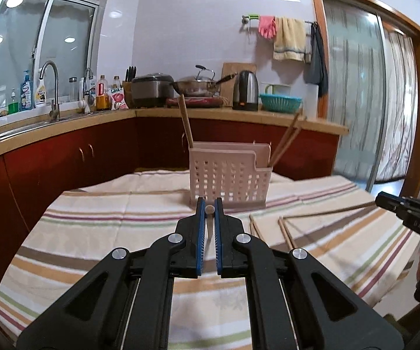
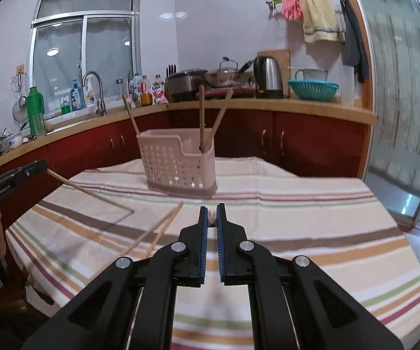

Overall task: Organize utensils
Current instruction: 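Lift both held chopsticks and carry them toward the beige basket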

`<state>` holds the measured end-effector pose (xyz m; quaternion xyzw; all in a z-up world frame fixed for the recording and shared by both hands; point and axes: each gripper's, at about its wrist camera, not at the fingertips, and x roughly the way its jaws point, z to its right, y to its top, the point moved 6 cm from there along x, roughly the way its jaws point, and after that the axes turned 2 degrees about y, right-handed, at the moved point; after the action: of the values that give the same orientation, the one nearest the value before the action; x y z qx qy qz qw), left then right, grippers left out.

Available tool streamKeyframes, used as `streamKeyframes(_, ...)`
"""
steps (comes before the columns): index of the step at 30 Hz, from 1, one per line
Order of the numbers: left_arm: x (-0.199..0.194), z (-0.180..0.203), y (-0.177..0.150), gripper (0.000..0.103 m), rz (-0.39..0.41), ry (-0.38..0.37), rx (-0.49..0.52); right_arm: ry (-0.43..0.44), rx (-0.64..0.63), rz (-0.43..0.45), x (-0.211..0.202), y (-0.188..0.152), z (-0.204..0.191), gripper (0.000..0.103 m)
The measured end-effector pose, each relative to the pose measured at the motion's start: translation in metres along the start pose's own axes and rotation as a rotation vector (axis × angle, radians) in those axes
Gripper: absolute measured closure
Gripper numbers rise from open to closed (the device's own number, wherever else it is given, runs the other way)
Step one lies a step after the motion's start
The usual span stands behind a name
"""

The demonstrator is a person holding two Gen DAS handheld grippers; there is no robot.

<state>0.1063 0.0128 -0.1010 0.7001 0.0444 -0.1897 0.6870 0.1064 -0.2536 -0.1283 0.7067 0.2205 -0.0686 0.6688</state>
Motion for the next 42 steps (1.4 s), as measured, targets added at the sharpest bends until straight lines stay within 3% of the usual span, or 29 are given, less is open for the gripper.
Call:
streamKeyframes(14,0.039,-0.006,0.048,0.097,0.038,0.005,0.008,0.021,-0.017,0.071,0.032,0.052,0.000,0.096)
streamKeyframes(28,0.080,-0.014,0.075,0.096,0.057,0.012,0.006,0.040,-0.024,0.099,0.061,0.078,-0.005,0.096)
streamKeyframes(42,0.066,-0.008,0.118,0.097,0.141,-0.033,-0.001,0.085,0.003,0.184,0.044,0.122,-0.011,0.096)
